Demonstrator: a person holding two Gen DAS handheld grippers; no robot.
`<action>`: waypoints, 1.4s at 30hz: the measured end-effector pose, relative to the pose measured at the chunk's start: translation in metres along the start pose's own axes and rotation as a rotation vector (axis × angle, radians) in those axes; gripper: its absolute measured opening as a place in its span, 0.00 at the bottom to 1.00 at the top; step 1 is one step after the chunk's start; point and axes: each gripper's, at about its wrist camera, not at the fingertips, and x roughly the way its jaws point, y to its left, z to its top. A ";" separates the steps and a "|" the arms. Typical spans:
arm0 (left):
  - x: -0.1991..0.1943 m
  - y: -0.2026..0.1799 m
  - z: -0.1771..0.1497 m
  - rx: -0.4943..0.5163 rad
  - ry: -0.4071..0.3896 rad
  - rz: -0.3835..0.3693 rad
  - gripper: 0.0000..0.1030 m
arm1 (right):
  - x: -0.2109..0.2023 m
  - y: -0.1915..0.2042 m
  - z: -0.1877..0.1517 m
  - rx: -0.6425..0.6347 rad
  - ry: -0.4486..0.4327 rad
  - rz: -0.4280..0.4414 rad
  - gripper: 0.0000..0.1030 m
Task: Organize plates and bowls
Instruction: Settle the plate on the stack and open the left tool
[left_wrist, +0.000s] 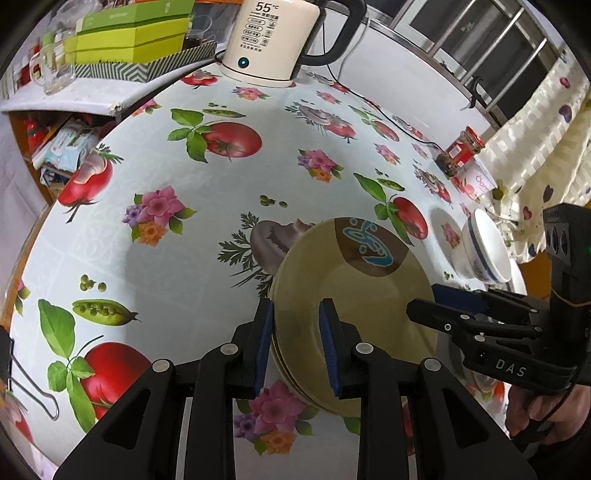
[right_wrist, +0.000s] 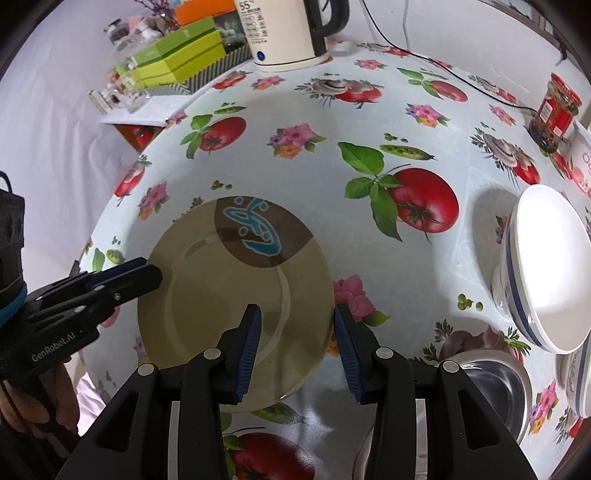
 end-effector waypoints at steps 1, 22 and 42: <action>0.000 0.000 0.000 0.002 -0.001 0.001 0.27 | 0.000 0.000 -0.001 -0.003 -0.001 -0.002 0.39; -0.003 -0.009 0.001 0.041 -0.023 0.029 0.30 | -0.003 -0.003 -0.003 0.002 -0.012 0.011 0.39; -0.014 -0.017 0.004 0.082 -0.066 0.076 0.30 | -0.018 -0.007 -0.005 0.018 -0.057 0.035 0.39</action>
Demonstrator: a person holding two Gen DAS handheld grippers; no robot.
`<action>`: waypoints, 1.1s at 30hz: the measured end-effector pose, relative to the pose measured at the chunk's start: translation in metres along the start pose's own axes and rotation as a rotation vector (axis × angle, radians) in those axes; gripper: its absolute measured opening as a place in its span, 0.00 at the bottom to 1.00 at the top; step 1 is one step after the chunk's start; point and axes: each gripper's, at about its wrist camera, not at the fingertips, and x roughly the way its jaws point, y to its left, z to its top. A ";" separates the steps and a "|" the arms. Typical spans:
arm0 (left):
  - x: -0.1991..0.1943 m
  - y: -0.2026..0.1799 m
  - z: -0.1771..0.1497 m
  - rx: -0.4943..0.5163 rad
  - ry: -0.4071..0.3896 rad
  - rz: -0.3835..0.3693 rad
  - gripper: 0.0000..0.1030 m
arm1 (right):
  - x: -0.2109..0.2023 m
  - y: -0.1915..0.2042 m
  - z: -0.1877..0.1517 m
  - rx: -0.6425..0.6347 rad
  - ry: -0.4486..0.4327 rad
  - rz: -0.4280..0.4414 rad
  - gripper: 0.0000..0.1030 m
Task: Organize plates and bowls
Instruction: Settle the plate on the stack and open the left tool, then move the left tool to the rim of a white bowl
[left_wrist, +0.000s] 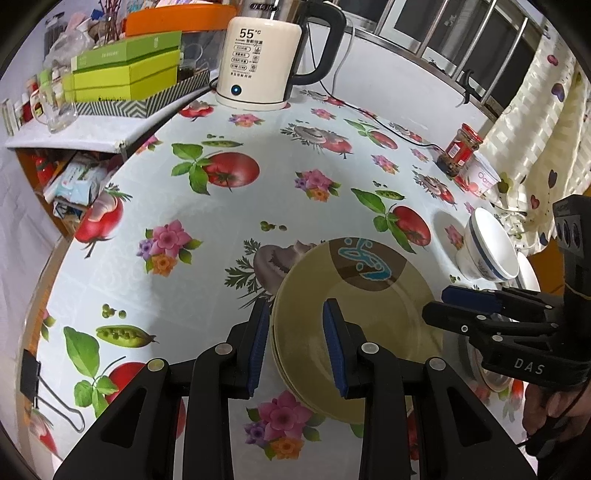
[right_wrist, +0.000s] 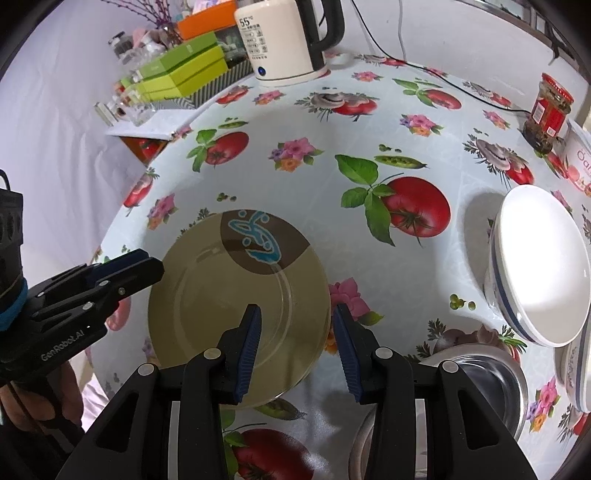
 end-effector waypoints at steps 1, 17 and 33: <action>-0.001 -0.001 0.000 0.003 -0.003 0.001 0.30 | -0.002 0.000 0.000 0.000 -0.005 0.004 0.39; -0.007 -0.018 0.002 0.048 -0.010 -0.007 0.30 | -0.025 -0.004 -0.012 0.024 -0.068 0.044 0.39; -0.003 -0.045 0.008 0.102 0.010 -0.050 0.30 | -0.048 -0.023 -0.020 0.061 -0.138 0.084 0.39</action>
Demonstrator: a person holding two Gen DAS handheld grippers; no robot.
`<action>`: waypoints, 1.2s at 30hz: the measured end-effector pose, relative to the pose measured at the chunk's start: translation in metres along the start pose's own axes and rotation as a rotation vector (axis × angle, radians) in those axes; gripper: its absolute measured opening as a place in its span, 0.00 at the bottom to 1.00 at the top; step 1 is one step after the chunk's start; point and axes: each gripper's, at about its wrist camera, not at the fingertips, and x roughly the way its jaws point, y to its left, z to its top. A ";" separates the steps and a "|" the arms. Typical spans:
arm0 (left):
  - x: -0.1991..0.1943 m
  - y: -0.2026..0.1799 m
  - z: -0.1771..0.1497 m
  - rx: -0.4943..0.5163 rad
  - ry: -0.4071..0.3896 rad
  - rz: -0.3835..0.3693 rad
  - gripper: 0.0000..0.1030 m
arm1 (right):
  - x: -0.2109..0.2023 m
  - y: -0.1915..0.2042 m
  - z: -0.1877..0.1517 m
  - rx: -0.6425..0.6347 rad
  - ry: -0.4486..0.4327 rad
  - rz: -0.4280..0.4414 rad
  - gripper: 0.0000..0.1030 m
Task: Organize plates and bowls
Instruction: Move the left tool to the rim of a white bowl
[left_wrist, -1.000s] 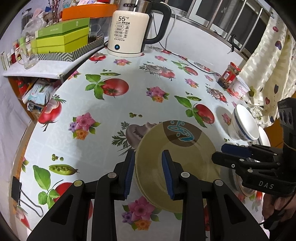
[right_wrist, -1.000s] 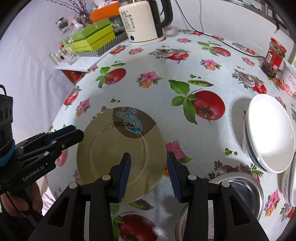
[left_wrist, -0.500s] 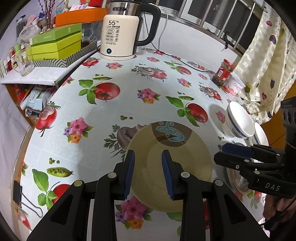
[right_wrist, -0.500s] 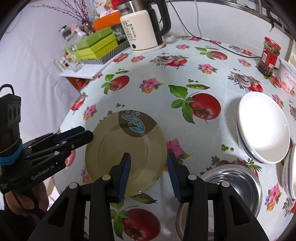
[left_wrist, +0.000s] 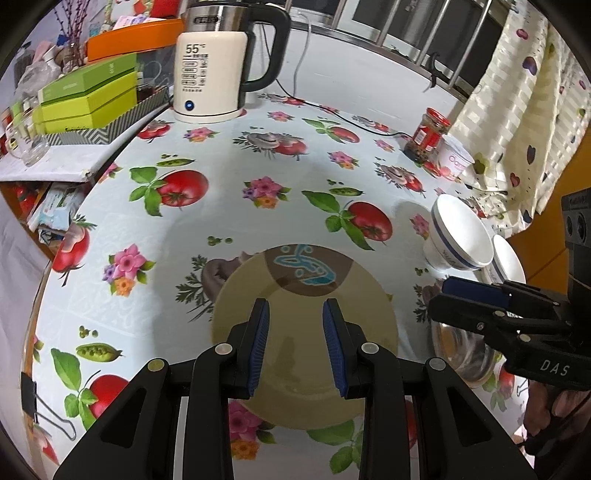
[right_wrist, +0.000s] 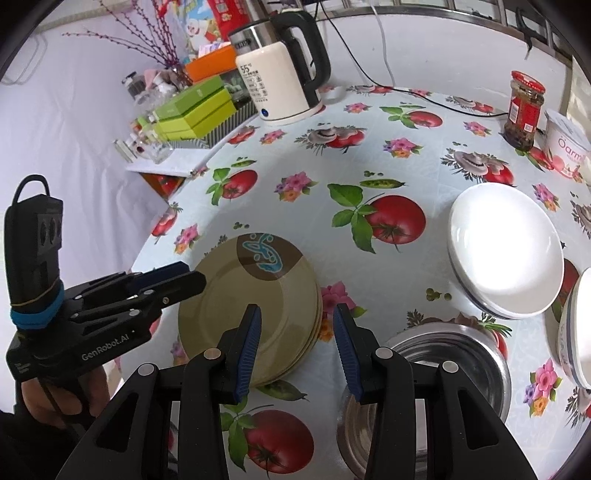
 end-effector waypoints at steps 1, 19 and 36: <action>0.001 -0.002 0.001 0.005 0.002 -0.002 0.30 | -0.002 -0.002 0.000 0.004 -0.005 0.001 0.39; 0.018 -0.065 0.029 0.137 0.020 -0.100 0.30 | -0.052 -0.059 -0.002 0.127 -0.120 -0.046 0.39; 0.036 -0.110 0.044 0.215 0.038 -0.168 0.30 | -0.068 -0.111 -0.014 0.253 -0.150 -0.132 0.39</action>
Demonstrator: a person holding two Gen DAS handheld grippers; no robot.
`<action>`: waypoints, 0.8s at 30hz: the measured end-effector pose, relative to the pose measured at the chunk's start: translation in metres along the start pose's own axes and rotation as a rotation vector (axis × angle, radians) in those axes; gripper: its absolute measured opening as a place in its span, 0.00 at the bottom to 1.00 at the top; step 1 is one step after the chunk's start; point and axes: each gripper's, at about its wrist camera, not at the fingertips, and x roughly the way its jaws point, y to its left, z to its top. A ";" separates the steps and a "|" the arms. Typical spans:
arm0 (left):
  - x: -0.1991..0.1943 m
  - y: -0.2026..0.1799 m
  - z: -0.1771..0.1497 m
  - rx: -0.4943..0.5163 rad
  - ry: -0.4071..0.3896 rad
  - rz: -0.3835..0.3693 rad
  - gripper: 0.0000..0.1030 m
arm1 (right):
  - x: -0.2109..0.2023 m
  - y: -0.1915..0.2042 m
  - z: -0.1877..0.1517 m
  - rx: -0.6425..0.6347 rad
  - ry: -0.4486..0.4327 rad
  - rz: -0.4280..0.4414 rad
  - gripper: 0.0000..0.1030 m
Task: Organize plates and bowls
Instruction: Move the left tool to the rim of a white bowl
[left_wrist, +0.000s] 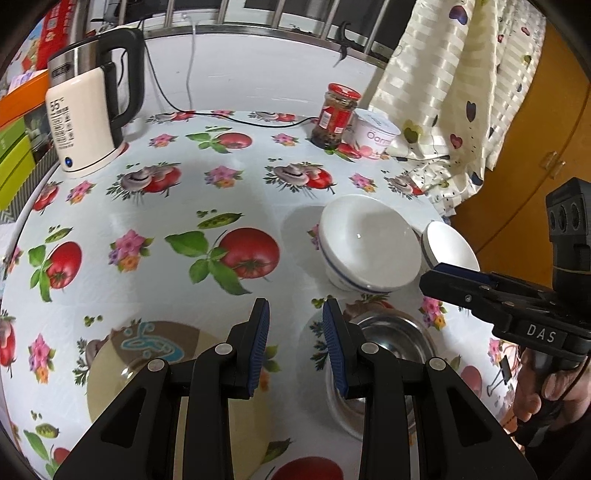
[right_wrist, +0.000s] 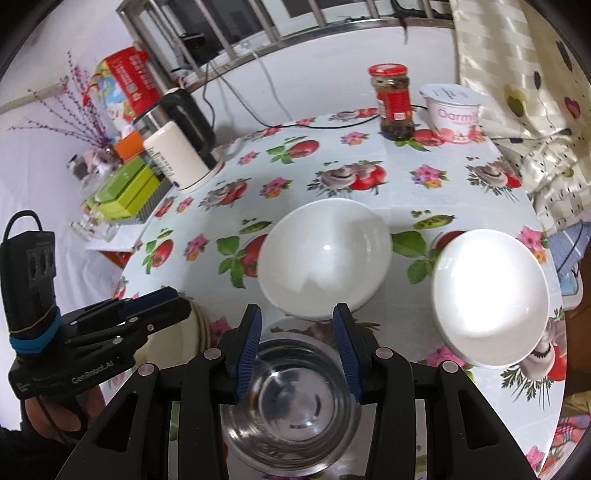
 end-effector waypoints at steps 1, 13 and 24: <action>0.001 -0.001 0.001 0.001 0.001 -0.003 0.30 | 0.000 -0.002 0.000 0.004 0.000 -0.004 0.39; 0.019 -0.006 0.016 -0.003 0.010 -0.024 0.30 | 0.009 -0.019 0.003 0.047 0.010 -0.038 0.39; 0.039 -0.003 0.028 -0.058 0.026 -0.064 0.30 | 0.019 -0.034 0.012 0.082 0.010 -0.064 0.32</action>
